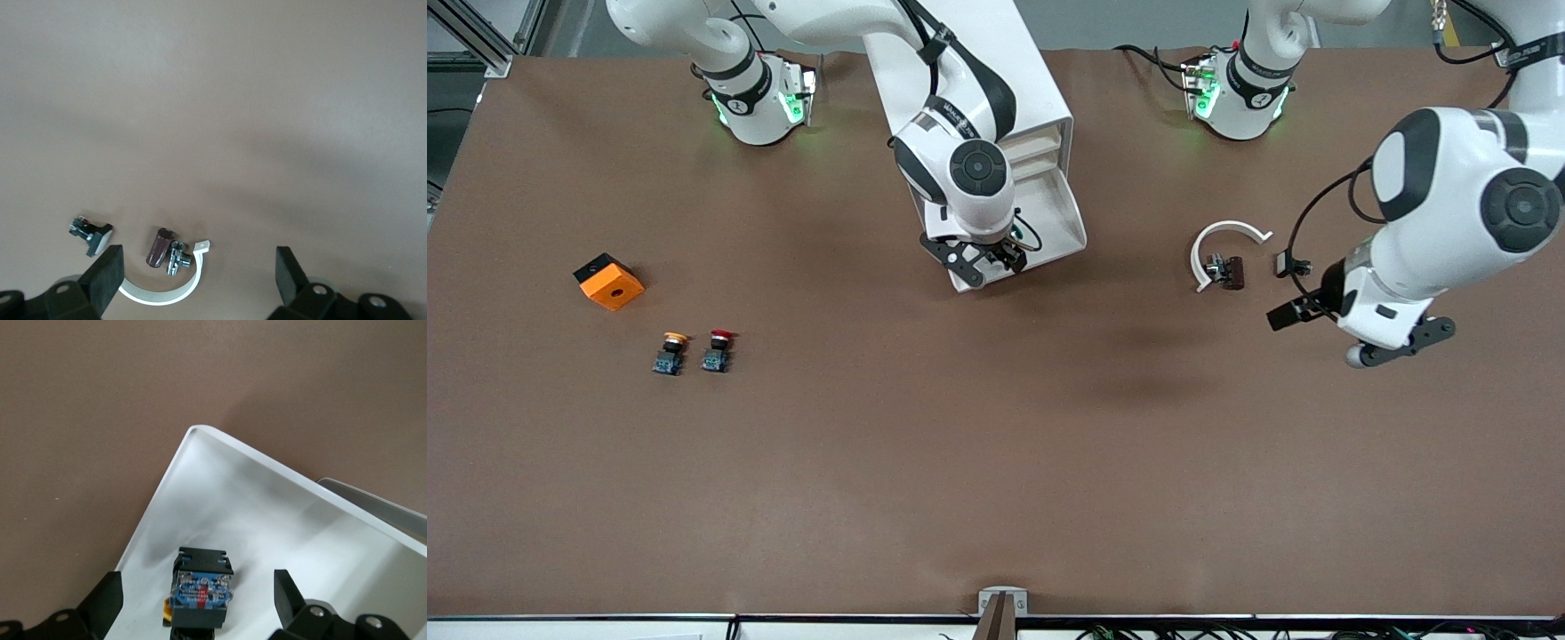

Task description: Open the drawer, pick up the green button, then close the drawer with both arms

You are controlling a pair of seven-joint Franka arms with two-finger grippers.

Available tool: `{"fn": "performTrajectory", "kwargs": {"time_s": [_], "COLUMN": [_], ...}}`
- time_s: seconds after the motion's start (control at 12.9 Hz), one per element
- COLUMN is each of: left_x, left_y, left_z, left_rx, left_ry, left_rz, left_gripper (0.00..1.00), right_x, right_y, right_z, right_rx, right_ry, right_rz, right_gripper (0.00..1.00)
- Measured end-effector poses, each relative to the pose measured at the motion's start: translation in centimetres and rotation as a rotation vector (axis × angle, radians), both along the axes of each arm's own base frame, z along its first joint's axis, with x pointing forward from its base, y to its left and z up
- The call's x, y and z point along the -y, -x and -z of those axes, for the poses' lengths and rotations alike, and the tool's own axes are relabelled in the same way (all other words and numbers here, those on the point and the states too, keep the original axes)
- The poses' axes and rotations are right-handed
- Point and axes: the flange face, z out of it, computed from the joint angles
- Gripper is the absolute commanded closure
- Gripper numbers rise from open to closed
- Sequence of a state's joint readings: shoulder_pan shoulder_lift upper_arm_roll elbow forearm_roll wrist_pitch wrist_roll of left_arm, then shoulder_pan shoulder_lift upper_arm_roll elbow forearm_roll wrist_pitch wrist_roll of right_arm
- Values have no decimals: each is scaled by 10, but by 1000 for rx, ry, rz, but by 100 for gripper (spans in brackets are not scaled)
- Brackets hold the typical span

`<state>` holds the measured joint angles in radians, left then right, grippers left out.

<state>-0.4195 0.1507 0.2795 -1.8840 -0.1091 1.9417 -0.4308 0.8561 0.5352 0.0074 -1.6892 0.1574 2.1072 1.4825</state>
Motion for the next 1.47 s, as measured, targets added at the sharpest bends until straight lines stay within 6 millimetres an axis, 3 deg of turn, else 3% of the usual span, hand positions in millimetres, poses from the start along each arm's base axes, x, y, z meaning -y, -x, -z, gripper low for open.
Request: {"fn": "performTrajectory", "kwargs": {"time_s": [0.08, 0.23, 0.39, 0.7, 1.16, 1.32, 1.47], "left_x": [8, 30, 51, 80, 102, 116, 142], "left_y": [8, 21, 31, 43, 47, 49, 55], "left_z": [13, 35, 50, 73, 94, 99, 112], "left_rx": [-1, 1, 9, 6, -6, 4, 19], "left_ry": [3, 7, 10, 4, -7, -9, -10], "left_rz": [15, 53, 82, 34, 29, 21, -8], "left_gripper": [0, 0, 0, 0, 0, 0, 0], "right_x": [0, 1, 0, 0, -2, -2, 11], "right_y": [0, 0, 1, 1, -1, -8, -28], "right_z": [2, 5, 6, 7, 1, -22, -67], "right_rx": [-1, -3, -4, -4, -4, -33, -87], "right_ry": [2, 4, 5, 6, 4, 31, 76], "right_rz": [0, 1, 0, 0, -1, -5, 7], "right_gripper": [2, 22, 49, 82, 83, 83, 82]}}
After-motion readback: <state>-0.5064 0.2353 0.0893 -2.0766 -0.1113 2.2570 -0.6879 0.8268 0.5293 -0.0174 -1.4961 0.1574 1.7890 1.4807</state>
